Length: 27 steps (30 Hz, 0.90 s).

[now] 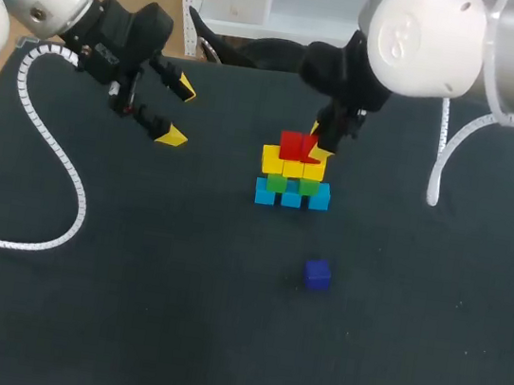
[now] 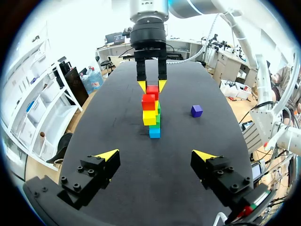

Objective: Place the blue cubes, place green cubes on the blue cubes, place the yellow cubes on the green cubes, then place the red cubes on the yellow cubes, and place purple cube on the red cubes.

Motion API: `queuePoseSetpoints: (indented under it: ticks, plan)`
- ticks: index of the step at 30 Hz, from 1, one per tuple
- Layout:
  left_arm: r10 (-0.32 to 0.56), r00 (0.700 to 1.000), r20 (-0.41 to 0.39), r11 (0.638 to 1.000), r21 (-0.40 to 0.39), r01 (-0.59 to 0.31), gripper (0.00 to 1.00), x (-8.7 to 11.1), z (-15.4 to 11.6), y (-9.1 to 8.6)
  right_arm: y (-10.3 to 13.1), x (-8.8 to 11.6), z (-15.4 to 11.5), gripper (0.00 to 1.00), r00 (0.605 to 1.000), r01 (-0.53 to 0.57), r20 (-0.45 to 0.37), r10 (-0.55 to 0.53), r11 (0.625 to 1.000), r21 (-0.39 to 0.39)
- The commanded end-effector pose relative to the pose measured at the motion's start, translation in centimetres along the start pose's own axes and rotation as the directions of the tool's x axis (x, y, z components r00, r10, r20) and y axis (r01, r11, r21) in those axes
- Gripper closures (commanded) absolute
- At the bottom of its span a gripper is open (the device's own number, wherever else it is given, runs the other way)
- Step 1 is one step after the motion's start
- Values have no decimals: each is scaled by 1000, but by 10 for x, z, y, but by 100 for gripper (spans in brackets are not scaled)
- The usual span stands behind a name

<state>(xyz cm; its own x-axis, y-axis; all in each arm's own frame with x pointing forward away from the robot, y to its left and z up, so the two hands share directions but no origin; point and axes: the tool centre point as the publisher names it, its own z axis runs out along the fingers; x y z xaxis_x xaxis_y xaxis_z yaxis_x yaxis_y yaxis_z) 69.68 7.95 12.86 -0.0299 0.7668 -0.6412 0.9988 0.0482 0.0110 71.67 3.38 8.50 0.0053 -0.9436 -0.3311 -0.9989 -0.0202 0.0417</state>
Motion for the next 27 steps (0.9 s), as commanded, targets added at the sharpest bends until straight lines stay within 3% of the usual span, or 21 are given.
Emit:
queuePoseSetpoints:
  ticks: [1,27]
  plan:
    - [3,1000,2,1000,2,-3,0,1,0,1,-2,0,-2,100,1000,2,2,-2,1000,-1]
    - [3,1000,2,1000,2,-3,0,1,0,1,-4,1,4,98,1000,-4,-6,4,1000,-13]
